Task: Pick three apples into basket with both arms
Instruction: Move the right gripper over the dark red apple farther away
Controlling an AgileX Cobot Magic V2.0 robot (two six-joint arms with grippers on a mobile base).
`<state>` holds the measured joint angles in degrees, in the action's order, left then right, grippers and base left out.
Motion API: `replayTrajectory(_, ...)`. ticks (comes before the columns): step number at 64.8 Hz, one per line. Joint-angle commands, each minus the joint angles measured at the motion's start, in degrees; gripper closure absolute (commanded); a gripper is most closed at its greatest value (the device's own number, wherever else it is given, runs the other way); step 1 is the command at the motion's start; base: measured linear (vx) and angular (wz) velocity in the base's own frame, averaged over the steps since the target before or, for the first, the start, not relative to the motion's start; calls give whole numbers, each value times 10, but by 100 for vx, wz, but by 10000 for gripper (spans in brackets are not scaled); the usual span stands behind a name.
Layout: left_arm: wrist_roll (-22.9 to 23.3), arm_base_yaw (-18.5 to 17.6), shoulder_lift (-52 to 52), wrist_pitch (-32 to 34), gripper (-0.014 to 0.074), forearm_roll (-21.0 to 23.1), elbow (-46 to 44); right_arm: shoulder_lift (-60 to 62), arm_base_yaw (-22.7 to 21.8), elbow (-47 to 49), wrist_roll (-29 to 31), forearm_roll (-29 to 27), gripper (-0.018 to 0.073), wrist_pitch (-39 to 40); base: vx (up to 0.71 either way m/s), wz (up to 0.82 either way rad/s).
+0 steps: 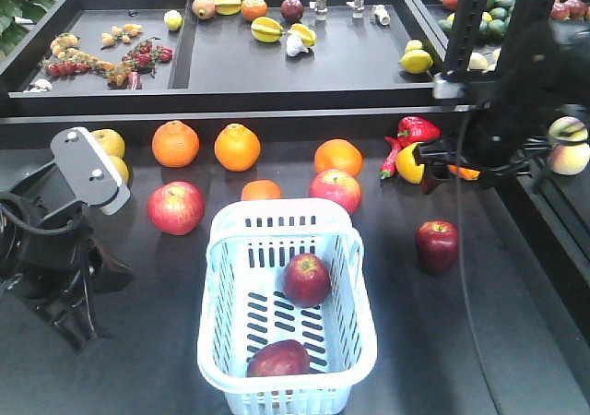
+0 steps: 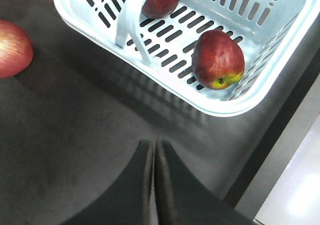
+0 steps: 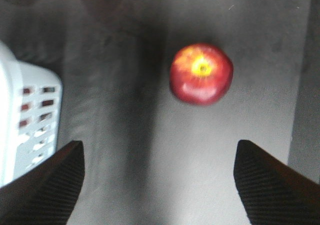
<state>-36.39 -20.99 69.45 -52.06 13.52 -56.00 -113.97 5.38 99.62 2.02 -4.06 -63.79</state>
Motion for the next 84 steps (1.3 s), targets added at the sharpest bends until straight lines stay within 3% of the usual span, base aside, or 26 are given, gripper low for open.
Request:
replayTrajectory(1, 1, 0, -15, 25, 603, 14, -13, -19, -4, 64, -11, 10, -15, -18, 0, 0)
replayTrajectory(19, 1, 0, -15, 25, 603, 14, -13, -109, -4, 127, -35, 41, -17, -33, 0, 0)
replayTrajectory(41, 1, 0, -15, 26, 603, 14, -13, -151, -22, 128, -30, 36, -87, -35, 0, 0)
replayTrajectory(84, 1, 0, -15, 25, 603, 14, -13, -230, -30, 186, -35, 27, -85, -20, 0, 0)
